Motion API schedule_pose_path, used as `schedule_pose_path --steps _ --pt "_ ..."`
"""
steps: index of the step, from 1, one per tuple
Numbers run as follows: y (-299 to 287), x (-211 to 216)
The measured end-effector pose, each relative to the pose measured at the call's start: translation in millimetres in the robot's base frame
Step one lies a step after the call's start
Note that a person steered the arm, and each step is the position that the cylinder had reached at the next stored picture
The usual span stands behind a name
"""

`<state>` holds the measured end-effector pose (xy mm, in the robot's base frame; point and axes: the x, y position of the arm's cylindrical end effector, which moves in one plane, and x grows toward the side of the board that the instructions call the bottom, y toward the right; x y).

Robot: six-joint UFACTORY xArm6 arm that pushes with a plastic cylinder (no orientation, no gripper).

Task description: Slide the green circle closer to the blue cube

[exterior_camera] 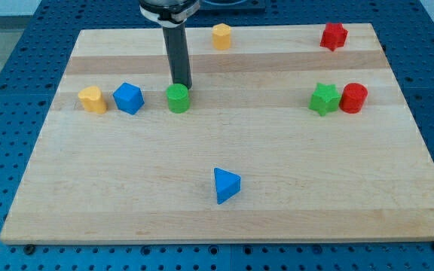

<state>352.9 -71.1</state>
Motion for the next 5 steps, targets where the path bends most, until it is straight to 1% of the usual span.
schedule_pose_path --steps 1,2,4,5 --pt "30 -1" --pt "39 13" --pt "39 39" --pt "39 42"
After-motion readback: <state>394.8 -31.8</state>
